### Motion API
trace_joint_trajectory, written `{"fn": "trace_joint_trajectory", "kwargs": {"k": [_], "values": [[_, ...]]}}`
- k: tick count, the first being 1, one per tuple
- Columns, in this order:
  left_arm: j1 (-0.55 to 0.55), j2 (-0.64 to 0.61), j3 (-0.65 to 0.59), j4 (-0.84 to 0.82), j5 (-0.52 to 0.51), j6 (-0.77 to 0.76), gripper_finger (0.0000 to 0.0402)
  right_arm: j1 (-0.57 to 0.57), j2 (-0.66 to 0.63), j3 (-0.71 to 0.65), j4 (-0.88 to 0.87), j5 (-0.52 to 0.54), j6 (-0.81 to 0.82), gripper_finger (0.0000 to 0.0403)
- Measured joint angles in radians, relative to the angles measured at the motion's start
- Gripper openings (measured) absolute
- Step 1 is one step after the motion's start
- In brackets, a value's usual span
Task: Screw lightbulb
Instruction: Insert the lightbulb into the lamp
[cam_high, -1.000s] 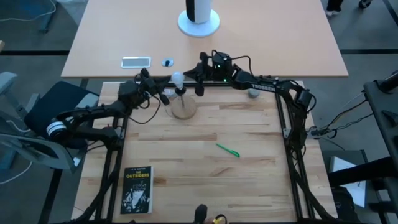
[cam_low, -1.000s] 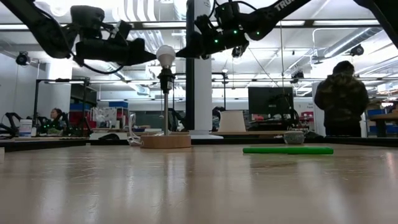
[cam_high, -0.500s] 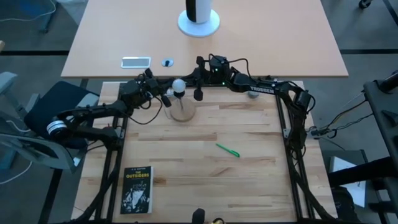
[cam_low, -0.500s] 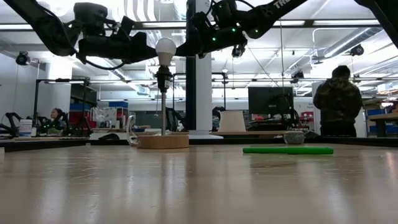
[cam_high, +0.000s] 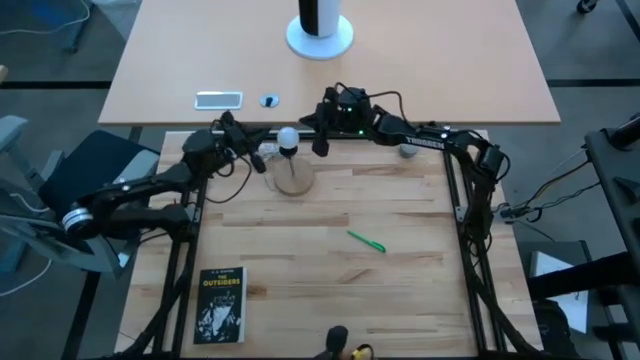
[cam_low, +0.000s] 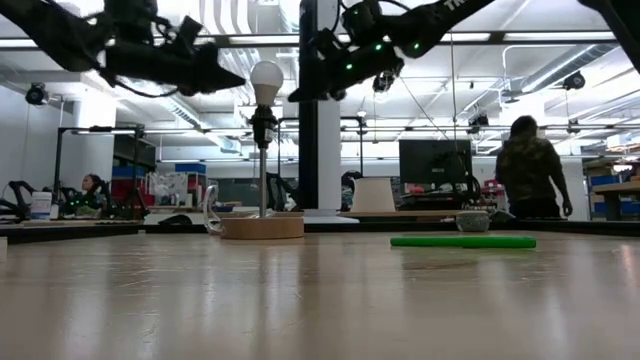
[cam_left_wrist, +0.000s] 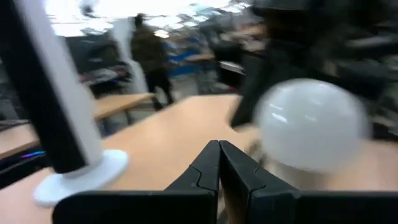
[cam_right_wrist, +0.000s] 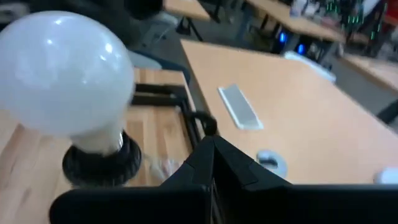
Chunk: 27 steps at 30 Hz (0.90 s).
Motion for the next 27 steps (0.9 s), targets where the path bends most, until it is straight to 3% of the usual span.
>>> {"fn": "trace_joint_trajectory", "kwargs": {"k": [2, 4, 9, 27], "values": [[-0.001, -0.051, 0.0, -0.084, 0.13, 0.031, 0.0, -0.009, -0.038, 0.0, -0.082, -0.005, 0.007, 0.0002], [-0.01, -0.079, -0.001, -0.124, 0.193, 0.042, 0.0, -0.012, -0.075, 0.0, -0.151, -0.046, -0.01, 0.0002], [-0.031, -0.071, -0.001, -0.116, 0.158, 0.078, 0.0, 0.008, -0.104, -0.01, -0.168, -0.186, -0.021, 0.0001], [-0.049, 0.015, 0.053, -0.106, 0.123, 0.077, 0.0, 0.051, -0.059, -0.011, -0.087, -0.167, -0.016, 0.0]]}}
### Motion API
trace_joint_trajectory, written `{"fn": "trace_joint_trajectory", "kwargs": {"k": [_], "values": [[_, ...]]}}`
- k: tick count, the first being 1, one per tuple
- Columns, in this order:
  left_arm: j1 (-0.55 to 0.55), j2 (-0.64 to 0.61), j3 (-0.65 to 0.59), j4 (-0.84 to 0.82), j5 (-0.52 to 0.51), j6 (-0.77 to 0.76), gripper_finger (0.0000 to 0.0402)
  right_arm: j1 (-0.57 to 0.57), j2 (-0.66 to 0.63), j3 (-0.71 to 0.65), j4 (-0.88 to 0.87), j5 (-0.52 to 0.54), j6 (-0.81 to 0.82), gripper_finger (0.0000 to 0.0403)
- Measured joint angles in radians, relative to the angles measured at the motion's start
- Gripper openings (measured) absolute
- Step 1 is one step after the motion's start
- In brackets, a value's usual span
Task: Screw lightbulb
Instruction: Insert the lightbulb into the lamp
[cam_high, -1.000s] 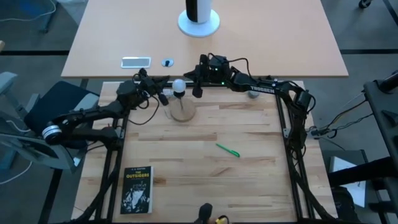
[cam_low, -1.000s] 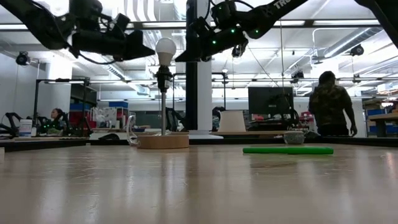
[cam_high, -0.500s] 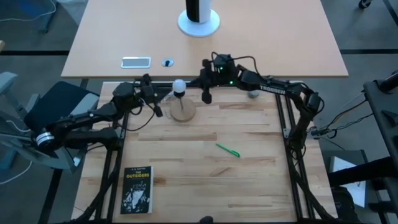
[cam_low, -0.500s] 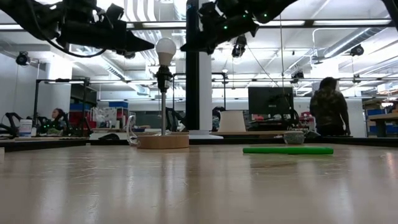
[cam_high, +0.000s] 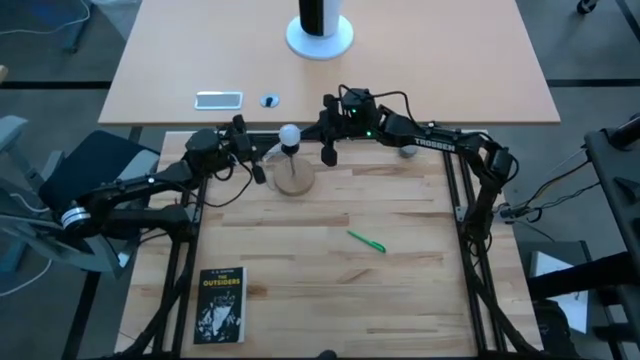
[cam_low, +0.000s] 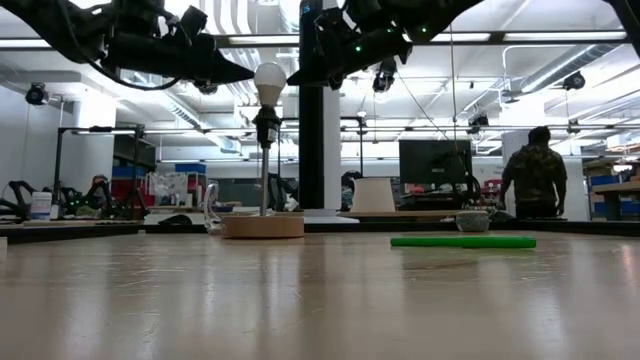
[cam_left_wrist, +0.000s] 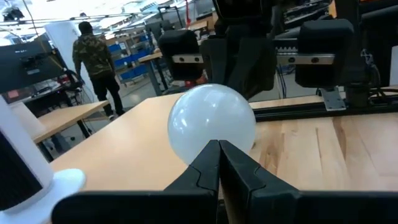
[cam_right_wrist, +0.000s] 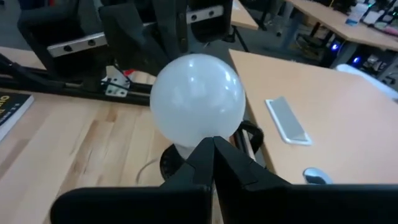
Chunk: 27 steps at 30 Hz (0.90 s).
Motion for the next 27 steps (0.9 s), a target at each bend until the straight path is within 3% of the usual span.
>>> {"fn": "trace_joint_trajectory", "kwargs": {"k": [5, 27], "values": [[0.0, -0.003, -0.001, -0.008, -0.048, -0.009, 0.0, 0.001, 0.0, 0.0, 0.026, 0.007, -0.002, 0.0], [0.001, -0.003, -0.002, 0.02, -0.049, -0.03, 0.0, 0.001, 0.001, 0.001, 0.023, 0.019, 0.033, 0.0]]}}
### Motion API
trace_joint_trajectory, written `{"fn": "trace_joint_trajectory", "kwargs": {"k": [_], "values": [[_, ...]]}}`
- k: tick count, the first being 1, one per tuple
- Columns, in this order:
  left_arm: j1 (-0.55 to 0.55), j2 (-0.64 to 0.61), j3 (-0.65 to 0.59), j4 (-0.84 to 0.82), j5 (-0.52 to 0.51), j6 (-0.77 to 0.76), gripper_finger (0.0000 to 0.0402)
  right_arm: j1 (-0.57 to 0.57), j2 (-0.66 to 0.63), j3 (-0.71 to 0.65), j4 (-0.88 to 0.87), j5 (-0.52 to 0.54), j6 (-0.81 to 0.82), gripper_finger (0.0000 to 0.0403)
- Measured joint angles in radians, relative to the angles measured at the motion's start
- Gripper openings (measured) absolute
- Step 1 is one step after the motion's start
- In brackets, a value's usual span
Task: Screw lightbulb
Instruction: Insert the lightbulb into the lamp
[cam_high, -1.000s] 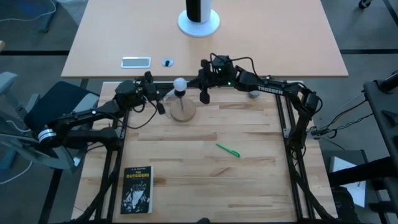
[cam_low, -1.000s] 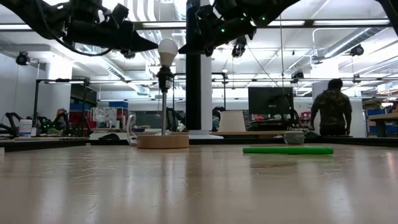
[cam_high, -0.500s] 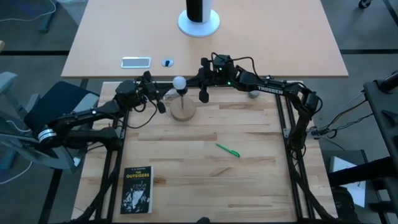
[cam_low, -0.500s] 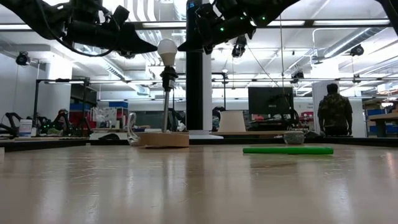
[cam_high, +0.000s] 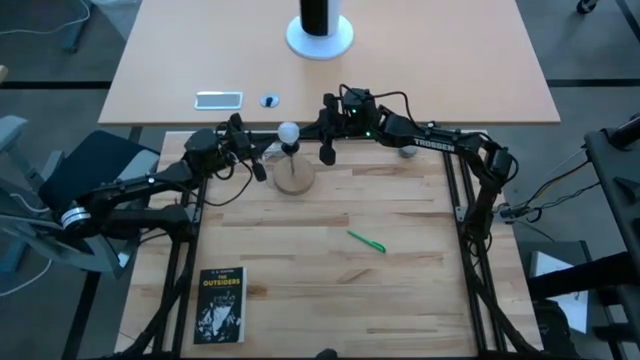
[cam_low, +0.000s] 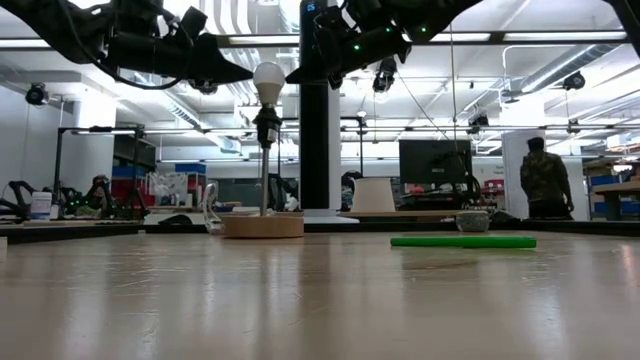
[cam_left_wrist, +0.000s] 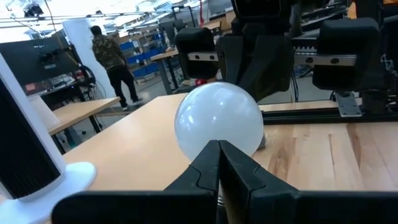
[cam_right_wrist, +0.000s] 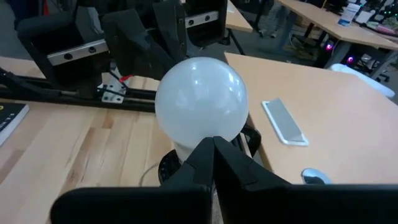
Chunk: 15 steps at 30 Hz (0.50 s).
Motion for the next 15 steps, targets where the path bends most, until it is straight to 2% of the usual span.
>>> {"fn": "trace_joint_trajectory", "kwargs": {"k": [15], "values": [[0.0, 0.0, 0.0, 0.008, -0.025, -0.014, 0.0, 0.002, 0.001, 0.0, 0.002, 0.015, 0.015, 0.0]]}}
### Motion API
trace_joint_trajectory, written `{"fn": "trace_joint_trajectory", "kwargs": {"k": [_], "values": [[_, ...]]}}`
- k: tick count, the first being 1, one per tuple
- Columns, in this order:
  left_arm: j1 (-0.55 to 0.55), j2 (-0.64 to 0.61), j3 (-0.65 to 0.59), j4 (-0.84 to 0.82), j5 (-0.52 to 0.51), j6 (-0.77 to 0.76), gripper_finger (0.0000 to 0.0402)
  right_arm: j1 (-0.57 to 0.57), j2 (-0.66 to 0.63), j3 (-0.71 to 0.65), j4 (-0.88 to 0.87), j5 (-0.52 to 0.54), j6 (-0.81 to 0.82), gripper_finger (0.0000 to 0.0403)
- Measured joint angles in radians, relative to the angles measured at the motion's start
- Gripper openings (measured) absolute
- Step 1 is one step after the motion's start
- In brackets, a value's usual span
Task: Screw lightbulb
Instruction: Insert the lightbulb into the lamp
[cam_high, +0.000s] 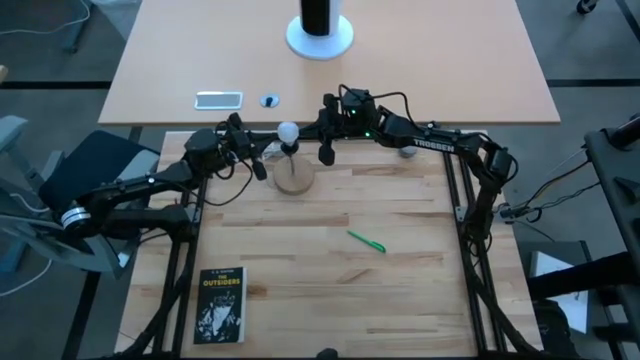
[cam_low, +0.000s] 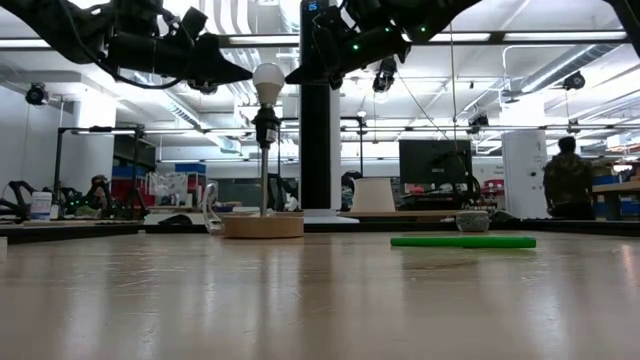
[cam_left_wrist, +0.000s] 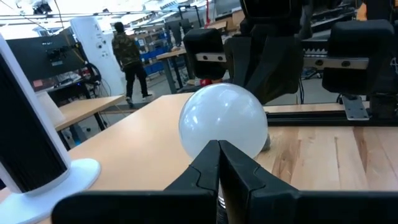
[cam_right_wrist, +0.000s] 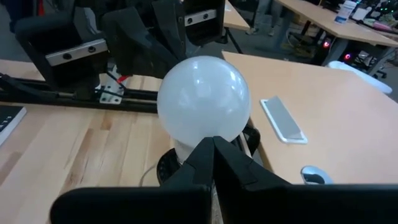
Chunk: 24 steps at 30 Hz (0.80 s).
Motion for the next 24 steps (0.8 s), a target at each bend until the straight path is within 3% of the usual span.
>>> {"fn": "trace_joint_trajectory", "kwargs": {"k": [24], "values": [[0.0, -0.001, 0.0, -0.023, -0.025, -0.01, 0.0, -0.002, 0.035, 0.001, 0.048, 0.005, 0.013, 0.0]]}}
